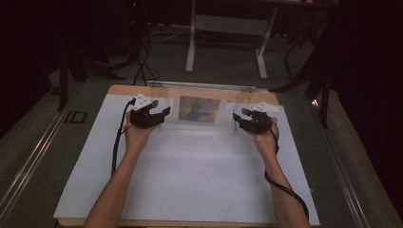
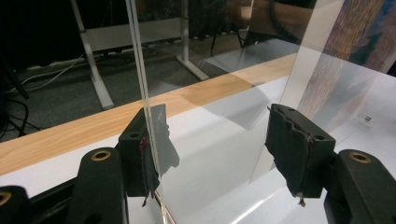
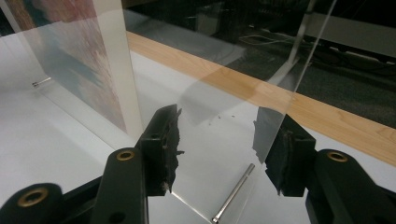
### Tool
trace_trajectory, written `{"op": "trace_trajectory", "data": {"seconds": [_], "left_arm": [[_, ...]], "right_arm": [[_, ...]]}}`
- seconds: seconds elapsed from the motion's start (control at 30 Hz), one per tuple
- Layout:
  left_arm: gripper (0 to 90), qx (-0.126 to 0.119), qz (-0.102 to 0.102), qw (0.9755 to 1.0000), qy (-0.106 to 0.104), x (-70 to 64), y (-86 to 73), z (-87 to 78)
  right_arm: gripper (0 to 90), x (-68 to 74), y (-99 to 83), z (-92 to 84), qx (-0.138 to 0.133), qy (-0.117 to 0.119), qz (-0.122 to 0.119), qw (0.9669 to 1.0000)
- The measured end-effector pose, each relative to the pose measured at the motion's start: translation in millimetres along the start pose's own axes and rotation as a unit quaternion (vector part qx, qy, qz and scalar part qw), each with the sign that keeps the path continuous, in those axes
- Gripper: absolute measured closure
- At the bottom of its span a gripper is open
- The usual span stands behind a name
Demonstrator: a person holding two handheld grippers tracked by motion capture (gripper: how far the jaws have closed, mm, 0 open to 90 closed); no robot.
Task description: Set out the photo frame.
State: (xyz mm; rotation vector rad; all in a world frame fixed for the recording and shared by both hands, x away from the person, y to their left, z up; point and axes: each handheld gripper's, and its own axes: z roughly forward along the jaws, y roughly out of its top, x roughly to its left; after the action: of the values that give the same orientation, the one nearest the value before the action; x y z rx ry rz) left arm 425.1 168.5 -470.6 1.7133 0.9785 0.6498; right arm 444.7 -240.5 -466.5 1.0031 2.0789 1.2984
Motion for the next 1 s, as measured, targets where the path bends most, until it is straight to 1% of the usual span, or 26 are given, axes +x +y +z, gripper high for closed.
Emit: {"op": "trace_trajectory", "data": {"seconds": [0.13, 0.3, 0.37, 0.4, 0.5, 0.63, 0.77, 0.87, 1.0], "left_arm": [[38.4, 0.006, -0.001, 1.0, -0.002, -1.2, 0.7, -2.1], [38.4, 0.011, -0.01, 0.9999, -0.005, -2.4, 1.9, -4.5], [38.7, 0.006, -0.02, 0.9997, -0.01, -2.4, 2.9, -7.1], [38.8, 0.006, -0.022, 0.9997, -0.01, -2.8, 3.7, -8.1], [38.9, 0.004, -0.027, 0.9996, -0.012, -4.9, 4.2, -12.0], [39.0, 0.004, -0.032, 0.9994, -0.013, -8.9, -0.7, -18.1], [39.1, 0.003, -0.043, 0.9989, -0.017, -13.1, -6.7, -25.8], [39.1, 0.002, -0.045, 0.9989, -0.016, -17.8, -8.7, -31.7], [39.1, 0.005, -0.052, 0.9986, -0.013, -24.9, -10.6, -40.0]], "right_arm": [[49.1, 0.8, 0.3, -1.4, 0.003, 0.0, 0.0, 1.0], [48.7, 2.3, 1.7, -4.7, 0.014, 0.003, 0.011, 0.9998], [48.7, 3.0, 1.9, -6.8, 0.018, 0.007, 0.018, 0.9996], [48.6, 4.2, 1.5, -8.9, 0.02, 0.01, 0.023, 0.9995], [48.5, 6.1, 0.6, -11.9, 0.017, 0.011, 0.026, 0.9995], [48.1, 11.0, -1.1, -18.6, 0.014, 0.012, 0.036, 0.9992], [48.1, 17.8, -3.4, -26.4, 0.016, 0.013, 0.039, 0.999], [47.9, 22.9, -5.3, -33.8, 0.016, 0.013, 0.042, 0.9989], [47.6, 25.6, -7.3, -38.0, 0.017, 0.016, 0.047, 0.9986]]}}
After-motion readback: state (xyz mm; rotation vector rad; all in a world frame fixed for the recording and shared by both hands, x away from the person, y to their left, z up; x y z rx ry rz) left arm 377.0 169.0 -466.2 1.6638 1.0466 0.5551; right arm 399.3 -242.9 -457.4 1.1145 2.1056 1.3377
